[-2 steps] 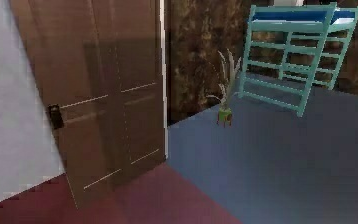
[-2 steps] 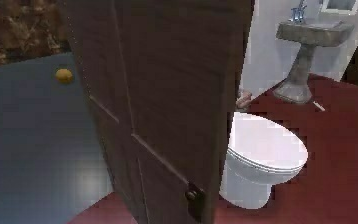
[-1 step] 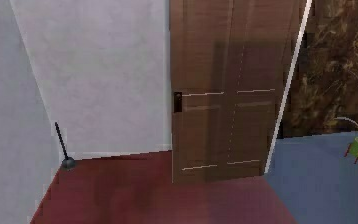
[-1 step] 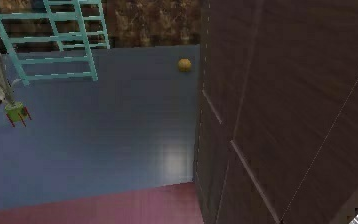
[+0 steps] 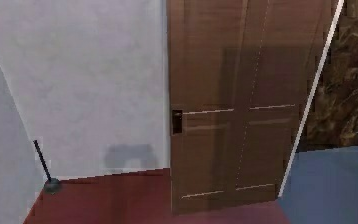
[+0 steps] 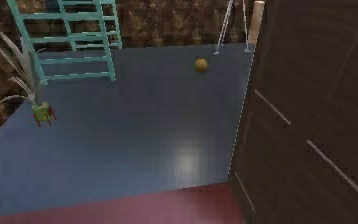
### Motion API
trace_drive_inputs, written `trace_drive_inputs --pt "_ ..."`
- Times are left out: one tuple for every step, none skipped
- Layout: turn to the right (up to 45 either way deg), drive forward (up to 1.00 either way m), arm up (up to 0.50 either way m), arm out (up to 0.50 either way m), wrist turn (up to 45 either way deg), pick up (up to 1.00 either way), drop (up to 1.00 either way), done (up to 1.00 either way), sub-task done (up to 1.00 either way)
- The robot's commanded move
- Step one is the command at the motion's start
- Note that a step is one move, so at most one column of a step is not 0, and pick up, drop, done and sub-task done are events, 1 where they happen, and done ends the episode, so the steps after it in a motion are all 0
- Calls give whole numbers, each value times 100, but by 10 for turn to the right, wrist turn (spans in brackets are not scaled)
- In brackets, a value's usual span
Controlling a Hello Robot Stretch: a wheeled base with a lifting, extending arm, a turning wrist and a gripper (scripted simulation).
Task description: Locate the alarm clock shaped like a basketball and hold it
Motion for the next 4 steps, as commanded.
trace_drive_inputs --pt "450 0 0 0 0 0 0 0 0" --pt "300 0 0 0 0 0 0 0 0" --pt "0 45 0 0 0 0 0 0 0" --pt "210 0 0 0 0 0 0 0 0"
